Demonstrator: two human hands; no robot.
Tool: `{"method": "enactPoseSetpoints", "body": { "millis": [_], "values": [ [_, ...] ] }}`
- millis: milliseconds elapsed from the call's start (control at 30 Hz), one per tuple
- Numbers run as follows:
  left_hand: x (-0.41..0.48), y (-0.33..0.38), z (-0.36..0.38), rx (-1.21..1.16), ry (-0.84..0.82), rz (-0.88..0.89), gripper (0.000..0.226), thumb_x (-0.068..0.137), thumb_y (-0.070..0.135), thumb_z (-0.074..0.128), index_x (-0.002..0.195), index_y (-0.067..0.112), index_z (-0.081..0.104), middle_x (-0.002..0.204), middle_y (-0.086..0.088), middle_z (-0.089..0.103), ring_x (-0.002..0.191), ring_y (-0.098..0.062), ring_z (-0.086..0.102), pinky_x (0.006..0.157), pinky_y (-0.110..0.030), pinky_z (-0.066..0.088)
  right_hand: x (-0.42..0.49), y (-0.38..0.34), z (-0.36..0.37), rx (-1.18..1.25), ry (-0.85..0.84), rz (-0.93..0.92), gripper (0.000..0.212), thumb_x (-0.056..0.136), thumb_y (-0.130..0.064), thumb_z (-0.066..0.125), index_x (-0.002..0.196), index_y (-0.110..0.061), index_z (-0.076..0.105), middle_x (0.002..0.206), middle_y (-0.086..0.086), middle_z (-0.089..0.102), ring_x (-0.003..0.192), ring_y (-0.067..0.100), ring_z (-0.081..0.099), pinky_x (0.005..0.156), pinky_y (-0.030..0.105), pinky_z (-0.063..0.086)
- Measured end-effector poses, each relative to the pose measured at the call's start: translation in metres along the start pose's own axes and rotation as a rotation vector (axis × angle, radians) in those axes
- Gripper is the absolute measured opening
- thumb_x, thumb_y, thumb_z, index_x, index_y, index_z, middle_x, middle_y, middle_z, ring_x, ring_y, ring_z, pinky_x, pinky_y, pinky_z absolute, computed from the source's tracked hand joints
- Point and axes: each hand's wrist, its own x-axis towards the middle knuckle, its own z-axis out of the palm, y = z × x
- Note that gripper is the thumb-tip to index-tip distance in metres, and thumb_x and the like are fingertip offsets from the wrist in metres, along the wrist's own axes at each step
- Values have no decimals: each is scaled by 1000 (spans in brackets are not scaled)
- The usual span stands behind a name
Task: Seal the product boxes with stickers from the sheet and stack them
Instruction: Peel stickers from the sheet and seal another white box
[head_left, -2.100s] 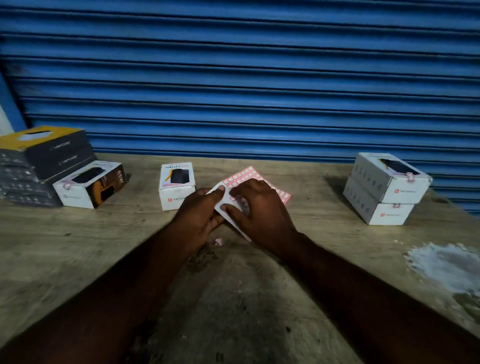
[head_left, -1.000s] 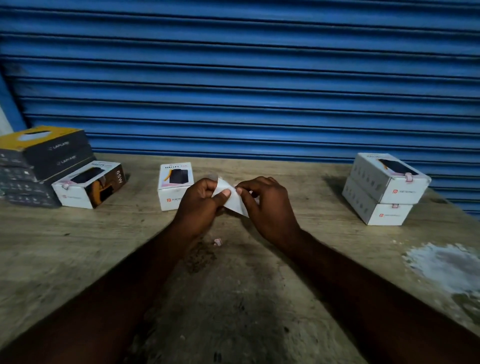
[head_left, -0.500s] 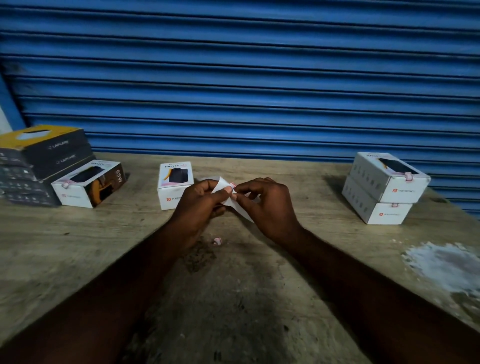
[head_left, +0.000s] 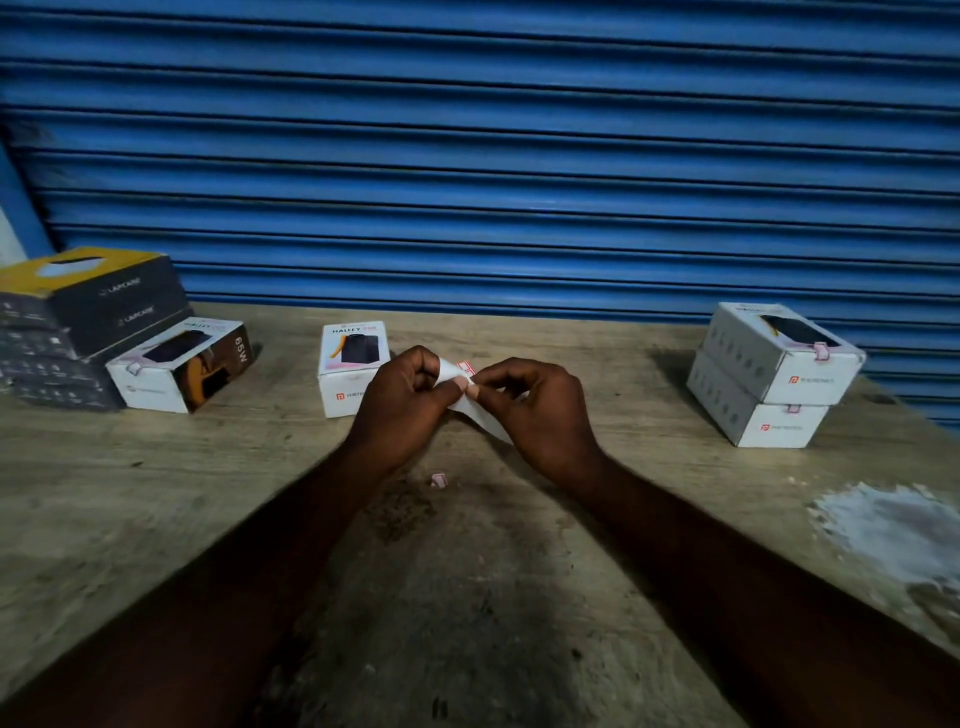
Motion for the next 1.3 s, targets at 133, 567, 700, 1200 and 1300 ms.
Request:
{"method": "enactPoseSetpoints", "body": {
  "millis": [133,567,700,1200,1300],
  "values": [
    [0,-3,-2,-13,-14,-4,20,89,0,69,77,13,60,79,-9,73,76,-21,69,80,-43,54,2,0,-1,60,-17,49,8,83,-10,76,88,-15,79,79,-14,72,68,-8,62,69,9,44],
    [-1,-1,1,-63,7,-182,12,90,0,68,87,11,64,88,-9,74,76,-18,71,63,-27,60,6,13,3,156,83,178,6,85,-16,73,85,-17,79,86,-4,77,81,11,71,83,36,57],
    [0,-4,-1,-87,-14,-280,11,91,4,68,97,12,64,104,-11,74,92,-24,73,78,-37,61,8,14,-3,57,97,120,5,85,-15,73,86,-17,78,85,-7,76,79,7,69,81,31,55],
    [4,-3,-1,-324,53,-490,18,93,11,66,110,6,67,107,-14,73,95,-27,72,81,-40,60,-2,6,3,-180,-111,-90,7,82,-15,75,87,-18,79,86,-8,75,75,-6,61,73,6,41],
    [1,1,1,-424,46,-516,10,94,5,61,102,5,67,101,-15,73,87,-27,71,76,-38,59,-3,6,5,-185,-92,-141,7,81,-17,75,86,-19,79,87,-5,72,80,3,61,76,19,48]
  ]
}}
